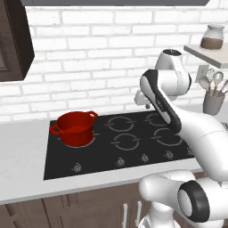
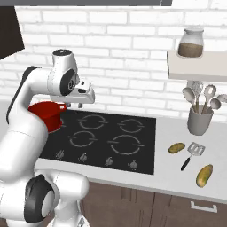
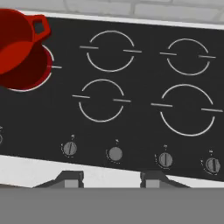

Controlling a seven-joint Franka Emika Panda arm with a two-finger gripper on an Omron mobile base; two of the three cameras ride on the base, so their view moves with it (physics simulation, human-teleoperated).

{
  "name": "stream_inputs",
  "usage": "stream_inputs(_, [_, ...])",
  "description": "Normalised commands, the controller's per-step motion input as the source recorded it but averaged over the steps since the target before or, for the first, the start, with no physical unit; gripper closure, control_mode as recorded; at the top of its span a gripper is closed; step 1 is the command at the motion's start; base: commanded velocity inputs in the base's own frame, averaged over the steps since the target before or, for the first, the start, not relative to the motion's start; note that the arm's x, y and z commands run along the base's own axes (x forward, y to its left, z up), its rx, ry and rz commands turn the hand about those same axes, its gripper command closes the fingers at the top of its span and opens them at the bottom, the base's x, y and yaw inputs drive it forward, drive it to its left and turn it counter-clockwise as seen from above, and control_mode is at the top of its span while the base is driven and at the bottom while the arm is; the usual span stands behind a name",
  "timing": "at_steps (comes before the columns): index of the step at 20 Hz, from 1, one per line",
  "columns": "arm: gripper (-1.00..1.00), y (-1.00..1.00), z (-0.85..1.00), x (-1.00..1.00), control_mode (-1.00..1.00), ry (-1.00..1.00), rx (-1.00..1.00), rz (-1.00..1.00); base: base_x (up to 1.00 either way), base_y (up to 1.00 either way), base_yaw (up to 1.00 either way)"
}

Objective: Put the cucumber and potato in the pot. Retrieve the spatula and lightly stir the vegetables in the pot.

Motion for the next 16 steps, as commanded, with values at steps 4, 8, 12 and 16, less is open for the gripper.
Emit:
stream_inputs(4, [-1.00,-0.49,-0.01,-0.15,-1.00,-0.01,0.00,-0.01,0.00,0.00,0.00])
stream_inputs(8, [-1.00,-1.00,-0.03,-0.45,-1.00,0.02,0.02,-0.19,0.00,0.00,0.00])
stream_inputs(12, [-1.00,-1.00,-0.06,-0.46,-1.00,0.03,0.02,-0.31,0.00,0.00,0.00])
stream_inputs(16, [-1.00,-1.00,-0.09,-0.46,-1.00,0.04,0.00,-0.33,0.00,0.00,0.00])
